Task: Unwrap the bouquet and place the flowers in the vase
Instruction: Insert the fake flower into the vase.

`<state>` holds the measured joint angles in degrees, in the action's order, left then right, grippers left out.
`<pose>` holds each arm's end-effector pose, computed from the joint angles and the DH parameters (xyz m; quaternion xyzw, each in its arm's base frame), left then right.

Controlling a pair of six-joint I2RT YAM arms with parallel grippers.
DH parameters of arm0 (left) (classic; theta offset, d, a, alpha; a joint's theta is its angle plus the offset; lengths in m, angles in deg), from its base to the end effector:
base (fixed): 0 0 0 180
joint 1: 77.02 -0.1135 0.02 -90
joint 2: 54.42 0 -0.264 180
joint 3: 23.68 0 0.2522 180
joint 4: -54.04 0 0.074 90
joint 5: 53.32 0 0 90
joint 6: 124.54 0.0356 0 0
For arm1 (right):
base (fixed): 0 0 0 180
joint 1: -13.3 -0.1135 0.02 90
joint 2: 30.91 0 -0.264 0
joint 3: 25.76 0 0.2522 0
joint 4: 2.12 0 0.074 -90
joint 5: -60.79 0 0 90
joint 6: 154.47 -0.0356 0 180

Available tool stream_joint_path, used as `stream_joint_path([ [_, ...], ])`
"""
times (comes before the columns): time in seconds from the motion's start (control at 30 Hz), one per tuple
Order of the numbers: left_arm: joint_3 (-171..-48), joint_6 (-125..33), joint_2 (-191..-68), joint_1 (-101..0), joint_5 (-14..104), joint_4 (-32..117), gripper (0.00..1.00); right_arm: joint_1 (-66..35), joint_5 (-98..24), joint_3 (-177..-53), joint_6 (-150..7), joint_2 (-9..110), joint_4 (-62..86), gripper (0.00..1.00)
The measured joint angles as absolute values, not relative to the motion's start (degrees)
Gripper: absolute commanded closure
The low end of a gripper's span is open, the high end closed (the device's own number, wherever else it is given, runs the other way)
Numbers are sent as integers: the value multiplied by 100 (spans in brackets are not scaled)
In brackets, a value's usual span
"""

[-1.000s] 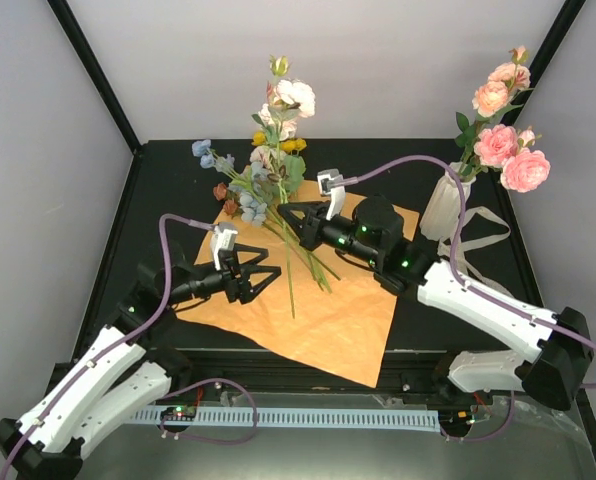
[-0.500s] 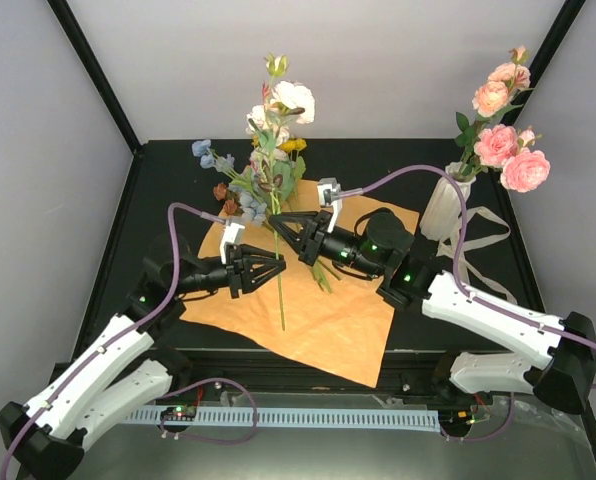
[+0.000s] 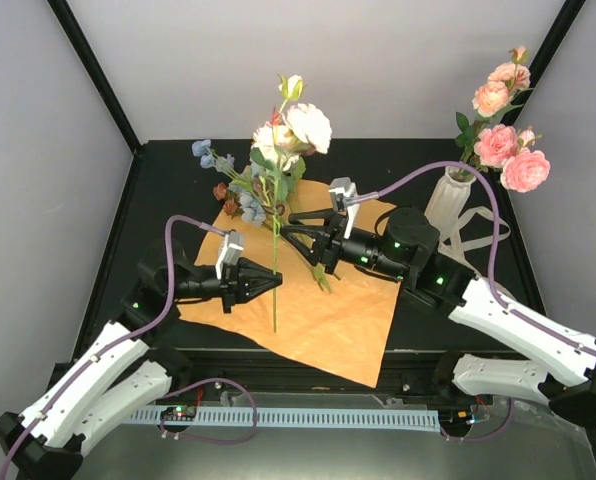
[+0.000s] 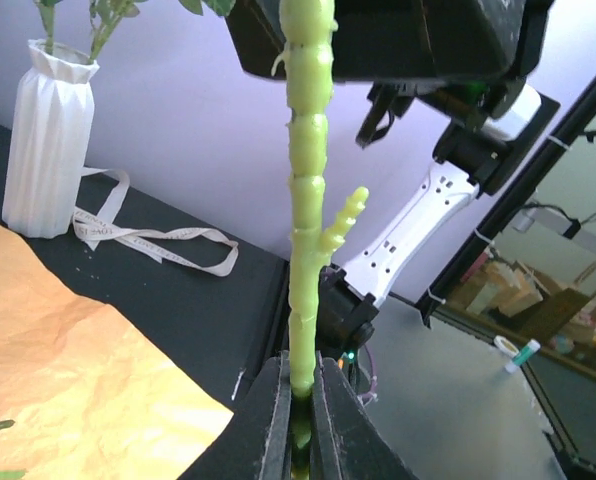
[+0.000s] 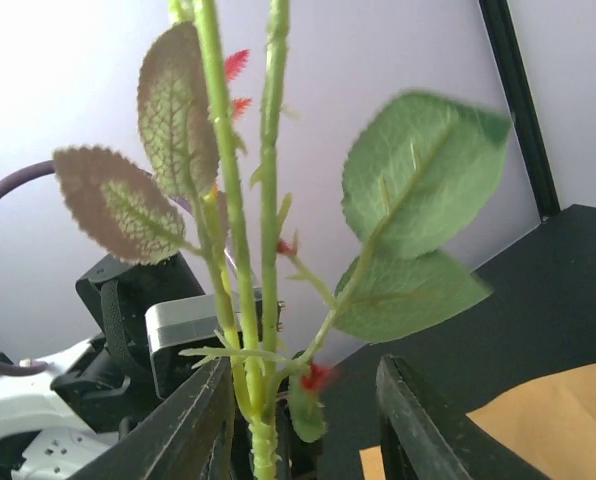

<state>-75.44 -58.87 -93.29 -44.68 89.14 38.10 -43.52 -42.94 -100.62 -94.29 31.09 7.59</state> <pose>0.1166 -0.1072 0.3303 0.3488 0.6281 -0.5752 0.3910 0.1299 0.2142 0.4087 -0.2437 0.6434 0.5545 0.4682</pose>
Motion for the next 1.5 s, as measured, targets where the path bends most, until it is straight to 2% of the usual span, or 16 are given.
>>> stream_joint_path([
  [0.17,-7546,-5409,-9196,-4466,9080,3531,98,-4352,-4349,-10323,-9095,2969,1368,57],
  [0.27,-7550,-5212,-9191,-4464,9129,3351,98,-4352,-4454,-10397,-8975,2969,1587,48],
  [0.5,-7550,-4954,-9191,-4464,9244,3091,98,-4345,-4756,-10605,-8813,3164,1847,46],
  [0.7,-7550,-4834,-9189,-4464,9253,2956,99,-4347,-5064,-10650,-8680,3242,1913,35],
  [0.77,-7550,-4812,-9191,-4464,9251,2923,98,-4347,-5125,-10681,-8616,3242,1998,34],
  [0.83,-7550,-4799,-9187,-4464,9253,2914,98,-4347,-5171,-10705,-8559,3242,2061,40],
  [0.97,-7550,-4777,-9187,-4464,9275,2914,98,-4347,-5177,-10712,-8500,3240,2127,62],
  [1.1,-7550,-4742,-9187,-4464,9327,2912,99,-4347,-5167,-10716,-8586,3240,2122,69],
  [1.23,-7550,-4701,-9187,-4464,9349,2906,98,-4347,-5164,-10718,-8690,3242,2070,93],
  [1.3,-7550,-4692,-9187,-4464,9341,2886,97,-4347,-5162,-10723,-8697,3242,2068,99],
  [1.43,-7550,-4622,-9174,-4464,9271,2844,74,-4356,-5079,-10720,-8684,3242,2068,99],
  [1.5,-7550,-4569,-9139,-4461,9220,2794,48,-4354,-4909,-10685,-8638,3212,2002,99],
])
